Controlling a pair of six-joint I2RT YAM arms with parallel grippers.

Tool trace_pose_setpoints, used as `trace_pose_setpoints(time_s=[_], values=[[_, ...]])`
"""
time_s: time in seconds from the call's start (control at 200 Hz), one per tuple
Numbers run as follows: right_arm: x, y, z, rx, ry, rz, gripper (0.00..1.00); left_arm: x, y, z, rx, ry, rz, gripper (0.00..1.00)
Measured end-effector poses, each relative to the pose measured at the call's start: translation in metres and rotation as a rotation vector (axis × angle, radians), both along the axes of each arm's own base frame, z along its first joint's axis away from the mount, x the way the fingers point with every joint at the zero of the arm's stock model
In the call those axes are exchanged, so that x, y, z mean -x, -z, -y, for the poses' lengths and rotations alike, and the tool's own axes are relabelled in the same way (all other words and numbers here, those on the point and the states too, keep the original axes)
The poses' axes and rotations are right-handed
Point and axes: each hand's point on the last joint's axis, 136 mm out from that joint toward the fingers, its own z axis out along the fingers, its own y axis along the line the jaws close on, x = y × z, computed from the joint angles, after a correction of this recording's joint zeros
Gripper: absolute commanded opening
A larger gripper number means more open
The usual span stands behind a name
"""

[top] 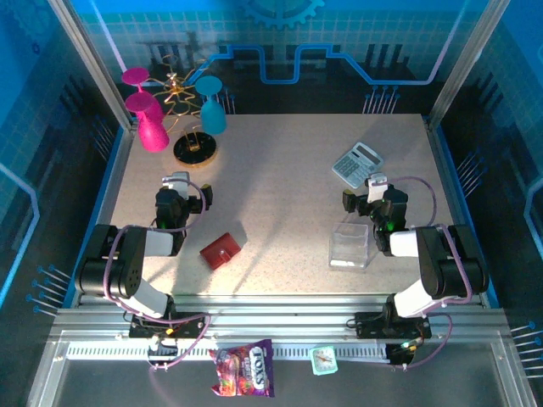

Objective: Take the credit cards out of the card holder

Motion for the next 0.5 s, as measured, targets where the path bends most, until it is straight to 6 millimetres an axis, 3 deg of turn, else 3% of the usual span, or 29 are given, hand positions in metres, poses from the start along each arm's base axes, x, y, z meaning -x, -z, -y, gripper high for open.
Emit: trace_pose_setpoints(time_s=[0.5], values=[[-0.0003, 0.0000, 0.0018, 0.003, 0.010, 0.000, 1.00, -0.0001, -0.0001, 0.0005, 0.001, 0.003, 0.000, 0.99]])
